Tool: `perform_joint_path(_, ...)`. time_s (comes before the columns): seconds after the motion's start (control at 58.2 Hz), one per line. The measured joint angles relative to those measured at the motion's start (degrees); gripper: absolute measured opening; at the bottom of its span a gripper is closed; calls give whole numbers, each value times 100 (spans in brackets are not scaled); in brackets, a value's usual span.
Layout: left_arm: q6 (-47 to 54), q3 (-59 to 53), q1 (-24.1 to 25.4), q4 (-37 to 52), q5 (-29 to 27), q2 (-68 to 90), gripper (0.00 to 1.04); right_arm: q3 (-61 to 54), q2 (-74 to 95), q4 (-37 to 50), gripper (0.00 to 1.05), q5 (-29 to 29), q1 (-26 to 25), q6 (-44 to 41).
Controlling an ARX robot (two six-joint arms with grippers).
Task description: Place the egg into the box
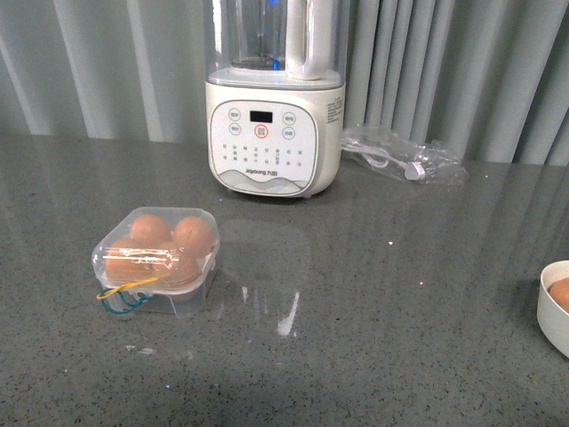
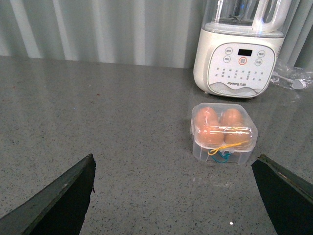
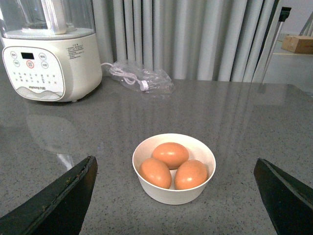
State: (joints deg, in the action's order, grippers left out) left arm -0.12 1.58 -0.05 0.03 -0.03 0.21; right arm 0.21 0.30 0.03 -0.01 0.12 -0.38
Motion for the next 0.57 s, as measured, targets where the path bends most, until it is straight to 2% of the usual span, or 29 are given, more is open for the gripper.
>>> perform_joint_path(0.567, 0, 0, 0, 0, 0, 0, 98, 0, 0, 0, 97, 2, 0, 0)
